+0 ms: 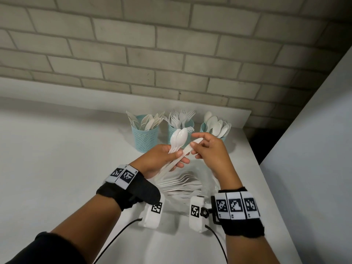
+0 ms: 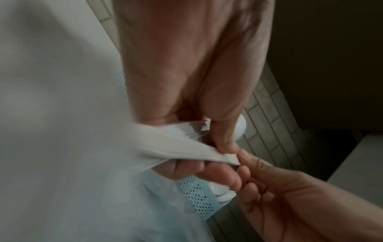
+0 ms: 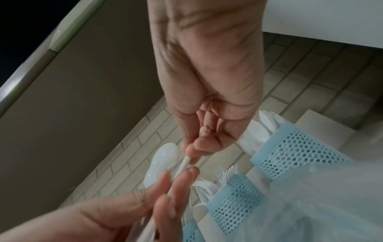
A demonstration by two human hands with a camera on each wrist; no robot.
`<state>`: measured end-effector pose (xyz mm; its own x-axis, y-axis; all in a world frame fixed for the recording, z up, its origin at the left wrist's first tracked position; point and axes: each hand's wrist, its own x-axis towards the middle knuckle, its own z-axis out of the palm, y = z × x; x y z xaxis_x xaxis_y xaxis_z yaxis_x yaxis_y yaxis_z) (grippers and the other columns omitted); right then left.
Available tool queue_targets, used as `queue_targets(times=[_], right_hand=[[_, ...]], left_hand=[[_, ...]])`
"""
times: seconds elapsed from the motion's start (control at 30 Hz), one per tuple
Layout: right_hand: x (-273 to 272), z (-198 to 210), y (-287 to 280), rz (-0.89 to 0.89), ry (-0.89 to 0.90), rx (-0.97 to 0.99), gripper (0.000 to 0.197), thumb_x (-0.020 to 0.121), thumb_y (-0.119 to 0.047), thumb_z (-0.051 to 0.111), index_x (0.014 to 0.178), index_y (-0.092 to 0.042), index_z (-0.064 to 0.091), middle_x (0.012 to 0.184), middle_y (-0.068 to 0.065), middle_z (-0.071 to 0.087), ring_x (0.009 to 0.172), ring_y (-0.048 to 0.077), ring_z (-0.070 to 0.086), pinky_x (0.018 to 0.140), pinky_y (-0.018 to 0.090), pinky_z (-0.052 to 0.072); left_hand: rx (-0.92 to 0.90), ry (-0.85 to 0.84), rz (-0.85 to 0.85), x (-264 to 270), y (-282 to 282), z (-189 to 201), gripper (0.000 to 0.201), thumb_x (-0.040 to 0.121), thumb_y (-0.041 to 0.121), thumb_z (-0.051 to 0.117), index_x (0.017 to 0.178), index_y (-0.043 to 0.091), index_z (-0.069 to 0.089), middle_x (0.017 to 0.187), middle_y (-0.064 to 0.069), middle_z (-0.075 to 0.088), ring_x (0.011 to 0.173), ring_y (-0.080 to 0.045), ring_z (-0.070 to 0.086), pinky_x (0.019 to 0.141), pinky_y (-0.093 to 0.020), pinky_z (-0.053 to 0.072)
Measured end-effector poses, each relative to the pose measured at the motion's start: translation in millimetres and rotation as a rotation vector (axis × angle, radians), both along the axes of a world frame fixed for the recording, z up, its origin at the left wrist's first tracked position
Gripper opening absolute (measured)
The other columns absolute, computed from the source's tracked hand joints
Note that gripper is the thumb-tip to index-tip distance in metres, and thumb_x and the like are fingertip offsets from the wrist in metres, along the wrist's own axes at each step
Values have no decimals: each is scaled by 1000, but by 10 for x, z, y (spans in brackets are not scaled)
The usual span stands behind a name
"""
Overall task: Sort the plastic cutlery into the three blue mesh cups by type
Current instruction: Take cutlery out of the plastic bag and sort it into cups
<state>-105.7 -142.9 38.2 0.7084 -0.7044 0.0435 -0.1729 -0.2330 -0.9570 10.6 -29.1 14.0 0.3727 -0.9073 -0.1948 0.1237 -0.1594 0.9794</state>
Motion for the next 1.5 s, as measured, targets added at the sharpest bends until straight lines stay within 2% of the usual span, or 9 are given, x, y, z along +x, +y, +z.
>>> queue_targets(times=[0.1, 0.27, 0.43, 0.53, 0.77, 0.97, 1.07, 1.23, 1.5], right_hand=[[50, -10, -36, -55, -25, 9, 28, 90, -7, 57, 118, -11, 55, 78, 8, 64, 62, 11, 60, 62, 20, 52], [114, 63, -195, -134, -77, -1, 25, 92, -3, 52, 117, -8, 53, 73, 3, 62, 51, 4, 58, 50, 13, 49], [217, 397, -391, -278, -225, -124, 16, 95, -7, 47, 107, -13, 55, 64, 0, 59, 42, -2, 55, 53, 18, 50], [365, 582, -370, -309, -328, -231, 15, 97, -9, 43, 104, -15, 55, 64, -3, 57, 49, 3, 56, 61, 26, 52], [861, 696, -51, -178, -491, -326, 17, 99, -14, 41, 100, -20, 56, 68, -4, 56, 64, 11, 56, 69, 28, 53], [1186, 476, 116, -25, -299, -590, 27, 99, -19, 42, 113, -12, 64, 88, 5, 67, 79, 11, 58, 67, 20, 44], [1288, 347, 109, 15, -245, -674, 27, 98, -19, 44, 114, -13, 65, 100, 7, 69, 91, 20, 62, 79, 30, 50], [1360, 216, 95, 44, -123, -758, 28, 97, -20, 45, 116, -16, 66, 110, 6, 69, 105, 24, 56, 84, 28, 42], [1352, 57, 79, 137, 285, -876, 29, 97, -20, 43, 111, -23, 68, 119, 5, 61, 114, 27, 39, 91, 36, 37]], left_hand=[[-7, 75, -12, 3, 26, 65, 20, 97, 14, 45, 107, 7, 60, 86, -4, 72, 70, -9, 69, 64, -20, 52], [-47, 178, 61, 55, 78, 98, 25, 99, 12, 40, 115, 4, 57, 90, -10, 68, 74, -18, 68, 67, -27, 54], [-74, 200, 218, 127, 147, 93, 22, 99, 23, 42, 105, 14, 61, 94, -3, 67, 82, -14, 67, 69, -21, 55], [-87, 221, 294, 151, 183, 88, 23, 98, 28, 44, 99, 17, 63, 88, -1, 68, 72, -9, 68, 63, -16, 54], [-115, 146, 445, 171, 209, 53, 30, 99, 37, 37, 98, 19, 60, 68, 3, 43, 51, -5, 36, 43, -12, 29], [-151, 264, 523, 208, 254, 93, 53, 97, 53, 24, 97, 15, 61, 62, 4, 38, 50, -6, 29, 44, -16, 24], [-158, 290, 529, 217, 282, 91, 58, 97, 55, 20, 99, 14, 61, 64, 3, 38, 53, -8, 28, 48, -19, 22], [-153, 314, 514, 225, 294, 9, 62, 97, 56, 17, 99, 14, 61, 63, 2, 40, 51, -7, 31, 46, -18, 25], [-102, 256, 519, 180, 228, 4, 42, 101, 38, 27, 98, 13, 61, 62, 3, 38, 50, -7, 31, 46, -18, 23]])
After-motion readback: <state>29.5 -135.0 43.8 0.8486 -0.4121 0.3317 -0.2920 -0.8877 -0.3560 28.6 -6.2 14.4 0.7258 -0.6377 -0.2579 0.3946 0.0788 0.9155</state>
